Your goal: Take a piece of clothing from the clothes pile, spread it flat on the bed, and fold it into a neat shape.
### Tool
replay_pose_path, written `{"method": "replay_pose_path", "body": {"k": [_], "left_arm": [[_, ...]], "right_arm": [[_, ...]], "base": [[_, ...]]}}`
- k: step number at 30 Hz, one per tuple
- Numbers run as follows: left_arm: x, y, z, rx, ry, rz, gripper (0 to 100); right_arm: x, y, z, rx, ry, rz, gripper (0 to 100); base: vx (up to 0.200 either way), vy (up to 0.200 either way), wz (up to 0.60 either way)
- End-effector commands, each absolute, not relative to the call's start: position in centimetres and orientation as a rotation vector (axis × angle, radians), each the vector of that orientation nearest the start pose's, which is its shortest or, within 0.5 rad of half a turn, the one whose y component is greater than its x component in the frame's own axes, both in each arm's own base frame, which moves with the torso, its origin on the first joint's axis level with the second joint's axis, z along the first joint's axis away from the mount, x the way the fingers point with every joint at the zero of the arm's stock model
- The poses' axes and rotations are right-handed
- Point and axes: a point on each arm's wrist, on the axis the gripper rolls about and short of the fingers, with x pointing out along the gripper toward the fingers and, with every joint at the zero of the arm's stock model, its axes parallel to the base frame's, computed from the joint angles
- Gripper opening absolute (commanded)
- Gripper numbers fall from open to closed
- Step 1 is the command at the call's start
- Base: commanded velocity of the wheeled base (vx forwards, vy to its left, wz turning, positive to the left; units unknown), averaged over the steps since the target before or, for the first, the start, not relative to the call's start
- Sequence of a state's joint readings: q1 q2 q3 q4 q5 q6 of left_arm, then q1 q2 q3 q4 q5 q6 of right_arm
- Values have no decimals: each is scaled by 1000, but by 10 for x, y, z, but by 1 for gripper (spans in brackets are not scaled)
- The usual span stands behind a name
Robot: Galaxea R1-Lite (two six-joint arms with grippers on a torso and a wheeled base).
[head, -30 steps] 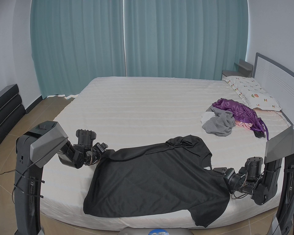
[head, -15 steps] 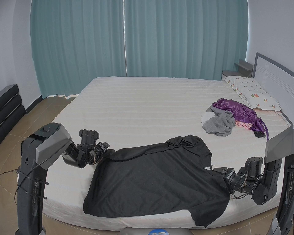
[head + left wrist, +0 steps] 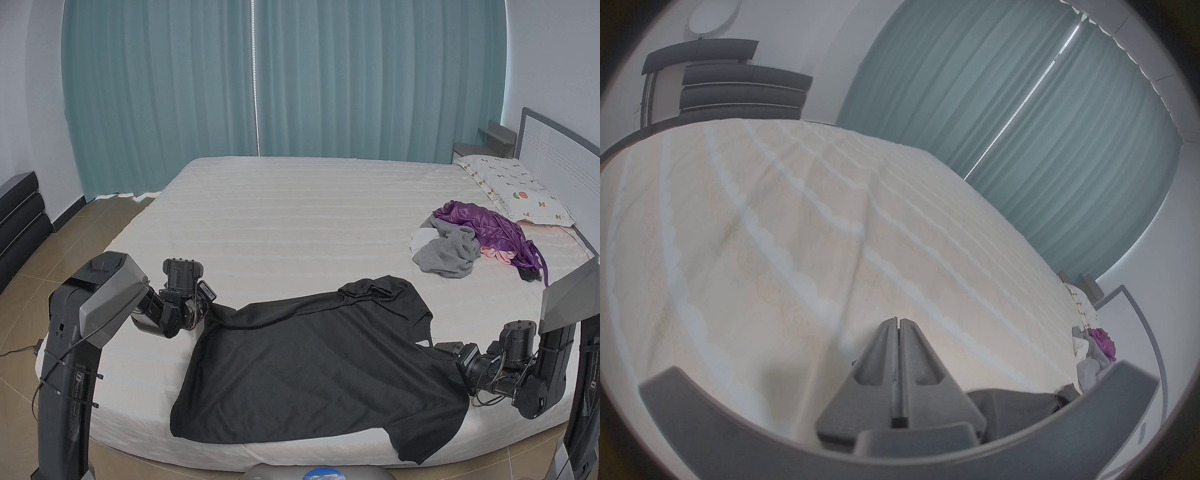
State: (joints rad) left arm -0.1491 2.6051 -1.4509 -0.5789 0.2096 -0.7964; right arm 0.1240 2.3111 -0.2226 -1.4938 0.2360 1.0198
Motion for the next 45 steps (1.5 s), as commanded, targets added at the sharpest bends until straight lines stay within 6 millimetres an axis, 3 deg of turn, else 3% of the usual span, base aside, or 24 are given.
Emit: {"method": "replay_pose_path", "body": {"k": [1, 12, 23, 25, 29, 35, 38, 39, 40, 45], "left_arm": [[487, -65, -28, -680, 472, 283, 0], [518, -38, -5, -695, 329, 295, 0], [533, -36, -13, -692, 288, 296, 0], [534, -32, -26, -690, 301, 314, 0], [537, -31, -22, -692, 272, 330, 0], [537, -31, -24, -714, 267, 336, 0], [537, -28, -24, -715, 265, 342, 0], [537, -28, -24, -715, 265, 342, 0], [537, -27, -24, -715, 264, 344, 0], [538, -22, -21, -719, 248, 349, 0]], "right_arm": [[263, 38, -25, 1011, 724, 14, 100], [263, 41, -28, 1001, 735, 12, 100], [275, 44, -25, 998, 674, 32, 100], [287, 46, -20, 987, 621, 48, 100], [305, 52, -19, 965, 582, 83, 100], [369, 58, -22, 807, 523, 44, 100], [396, 61, -19, 773, 534, 35, 100], [396, 61, -19, 773, 534, 35, 100], [415, 65, -28, 752, 556, 21, 100], [443, 69, -44, 703, 568, -11, 100]], "base": [[0, 0, 0], [0, 0, 0], [0, 0, 0], [0, 0, 0], [0, 0, 0], [0, 0, 0], [0, 0, 0], [0, 0, 0], [0, 0, 0], [0, 0, 0]]}}
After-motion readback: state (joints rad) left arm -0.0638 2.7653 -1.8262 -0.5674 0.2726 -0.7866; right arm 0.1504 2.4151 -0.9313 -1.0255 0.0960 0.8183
